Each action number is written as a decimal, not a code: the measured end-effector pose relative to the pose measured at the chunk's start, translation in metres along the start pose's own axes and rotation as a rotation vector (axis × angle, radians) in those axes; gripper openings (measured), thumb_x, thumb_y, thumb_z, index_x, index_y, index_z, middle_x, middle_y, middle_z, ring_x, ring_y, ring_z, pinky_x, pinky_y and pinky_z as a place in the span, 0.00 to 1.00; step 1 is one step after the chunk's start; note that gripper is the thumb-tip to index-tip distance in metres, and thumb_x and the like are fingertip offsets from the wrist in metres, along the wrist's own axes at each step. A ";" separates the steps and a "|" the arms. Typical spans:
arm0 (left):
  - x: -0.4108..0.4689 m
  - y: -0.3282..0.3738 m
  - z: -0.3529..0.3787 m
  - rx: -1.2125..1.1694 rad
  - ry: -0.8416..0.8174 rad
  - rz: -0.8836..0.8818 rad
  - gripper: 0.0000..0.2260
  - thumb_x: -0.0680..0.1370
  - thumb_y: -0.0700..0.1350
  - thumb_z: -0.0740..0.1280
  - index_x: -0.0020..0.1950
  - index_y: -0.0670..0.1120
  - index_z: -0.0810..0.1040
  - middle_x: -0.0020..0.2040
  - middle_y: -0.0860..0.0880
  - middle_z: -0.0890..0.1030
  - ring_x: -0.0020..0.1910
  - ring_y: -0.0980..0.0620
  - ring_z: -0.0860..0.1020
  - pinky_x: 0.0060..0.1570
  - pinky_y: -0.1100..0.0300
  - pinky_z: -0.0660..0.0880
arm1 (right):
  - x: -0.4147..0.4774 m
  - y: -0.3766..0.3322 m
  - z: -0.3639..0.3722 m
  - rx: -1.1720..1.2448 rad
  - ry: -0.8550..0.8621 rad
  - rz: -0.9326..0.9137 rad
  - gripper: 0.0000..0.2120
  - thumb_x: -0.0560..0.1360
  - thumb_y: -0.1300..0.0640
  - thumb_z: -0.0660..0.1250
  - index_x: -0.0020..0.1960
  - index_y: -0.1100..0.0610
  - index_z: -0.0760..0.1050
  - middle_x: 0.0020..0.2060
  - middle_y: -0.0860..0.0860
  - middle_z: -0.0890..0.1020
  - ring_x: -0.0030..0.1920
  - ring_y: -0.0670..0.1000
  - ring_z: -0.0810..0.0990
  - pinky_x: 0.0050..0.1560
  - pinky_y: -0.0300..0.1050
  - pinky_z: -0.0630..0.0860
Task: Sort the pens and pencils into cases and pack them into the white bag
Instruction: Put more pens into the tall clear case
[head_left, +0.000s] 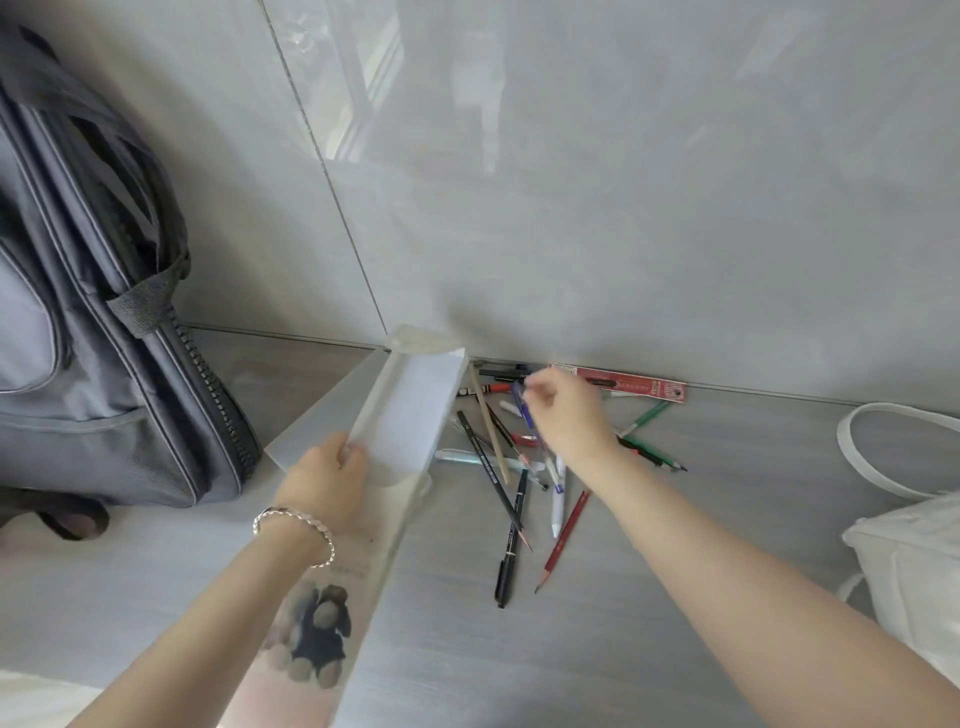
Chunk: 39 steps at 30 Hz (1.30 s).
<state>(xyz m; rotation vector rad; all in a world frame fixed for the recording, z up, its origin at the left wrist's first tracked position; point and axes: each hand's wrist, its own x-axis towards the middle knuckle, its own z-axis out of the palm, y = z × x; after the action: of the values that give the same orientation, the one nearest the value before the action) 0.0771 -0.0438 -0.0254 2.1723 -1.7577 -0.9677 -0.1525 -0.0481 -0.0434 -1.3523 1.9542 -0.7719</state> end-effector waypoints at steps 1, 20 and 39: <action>0.002 -0.003 -0.001 -0.021 0.007 -0.011 0.14 0.78 0.44 0.56 0.33 0.44 0.63 0.29 0.47 0.67 0.32 0.45 0.66 0.34 0.56 0.62 | 0.003 0.004 0.012 -0.124 -0.056 -0.010 0.10 0.76 0.61 0.62 0.55 0.59 0.77 0.52 0.55 0.81 0.52 0.56 0.80 0.53 0.44 0.74; -0.003 -0.009 0.009 -0.107 -0.015 -0.060 0.17 0.80 0.48 0.57 0.31 0.46 0.63 0.28 0.49 0.66 0.29 0.50 0.66 0.30 0.57 0.61 | -0.046 0.038 0.015 -0.671 -0.512 -0.132 0.06 0.76 0.61 0.59 0.51 0.54 0.72 0.41 0.50 0.75 0.39 0.53 0.77 0.38 0.46 0.75; -0.035 -0.005 0.016 -0.054 -0.150 0.028 0.15 0.80 0.52 0.54 0.36 0.47 0.67 0.33 0.50 0.71 0.37 0.46 0.71 0.35 0.55 0.63 | -0.085 -0.005 -0.058 0.116 -0.255 -0.045 0.05 0.80 0.55 0.55 0.53 0.49 0.67 0.29 0.49 0.73 0.31 0.48 0.71 0.40 0.53 0.73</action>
<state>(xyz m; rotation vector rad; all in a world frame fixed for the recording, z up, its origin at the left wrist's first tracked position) 0.0681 -0.0055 -0.0275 2.0856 -1.7987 -1.1842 -0.1706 0.0376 0.0110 -1.3571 1.6618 -0.6861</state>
